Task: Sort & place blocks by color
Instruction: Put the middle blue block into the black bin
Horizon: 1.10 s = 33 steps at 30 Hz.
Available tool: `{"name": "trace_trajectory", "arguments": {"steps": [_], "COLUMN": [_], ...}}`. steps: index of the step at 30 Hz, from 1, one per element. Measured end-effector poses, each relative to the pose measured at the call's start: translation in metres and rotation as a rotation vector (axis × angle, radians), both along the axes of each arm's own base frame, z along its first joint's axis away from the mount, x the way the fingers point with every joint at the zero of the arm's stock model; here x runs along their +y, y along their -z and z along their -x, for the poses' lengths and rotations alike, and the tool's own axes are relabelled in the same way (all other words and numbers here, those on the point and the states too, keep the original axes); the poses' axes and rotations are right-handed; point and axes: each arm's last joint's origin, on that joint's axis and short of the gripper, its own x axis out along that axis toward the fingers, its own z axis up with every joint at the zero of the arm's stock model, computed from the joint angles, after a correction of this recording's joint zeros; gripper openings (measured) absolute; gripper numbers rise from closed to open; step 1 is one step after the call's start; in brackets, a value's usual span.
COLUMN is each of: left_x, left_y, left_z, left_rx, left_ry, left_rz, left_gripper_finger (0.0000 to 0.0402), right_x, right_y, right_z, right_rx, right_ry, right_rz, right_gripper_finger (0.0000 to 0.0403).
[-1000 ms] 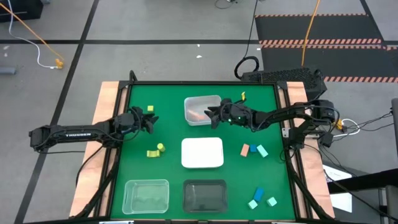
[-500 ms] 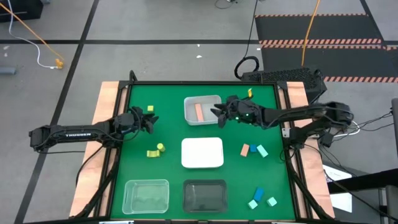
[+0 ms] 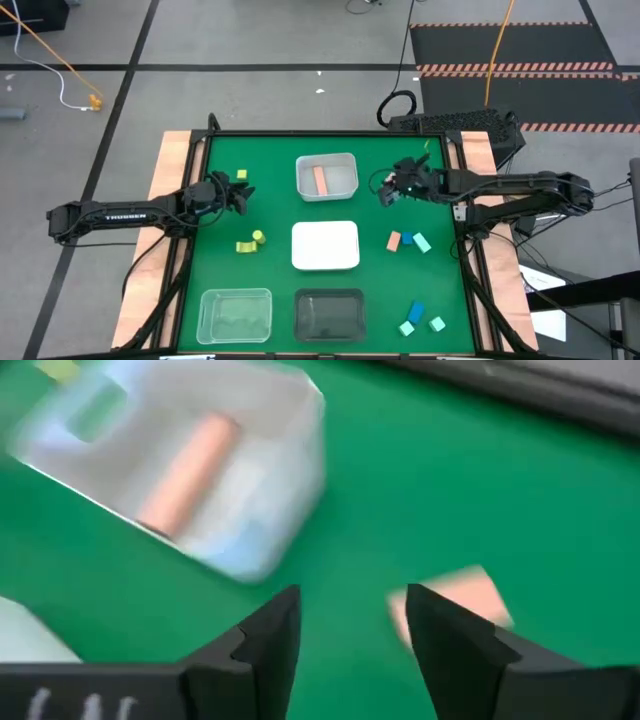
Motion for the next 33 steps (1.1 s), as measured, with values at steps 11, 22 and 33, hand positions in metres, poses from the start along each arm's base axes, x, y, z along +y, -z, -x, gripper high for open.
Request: {"name": "trace_trajectory", "arguments": {"steps": [11,22,33], "left_x": [0.000,0.000,0.000], "left_y": [0.000,0.000,0.000], "left_z": [0.000,0.000,0.000], "left_rx": [0.000,-0.001,0.000], "left_ry": [0.000,0.000,0.000], "left_rz": [0.000,0.000,0.000], "left_gripper_finger": [0.0175,0.0175,0.0175], "right_x": [0.011,0.036,0.070], "right_y": [0.018,0.021,0.029], "right_z": [0.029,0.029,0.020], "right_rx": [0.222,0.211,0.231], "right_ry": [0.159,0.223,0.255], "right_rz": [-0.375,-0.634,-0.683], "right_gripper_finger": [0.0263,0.0265,0.0265]}}
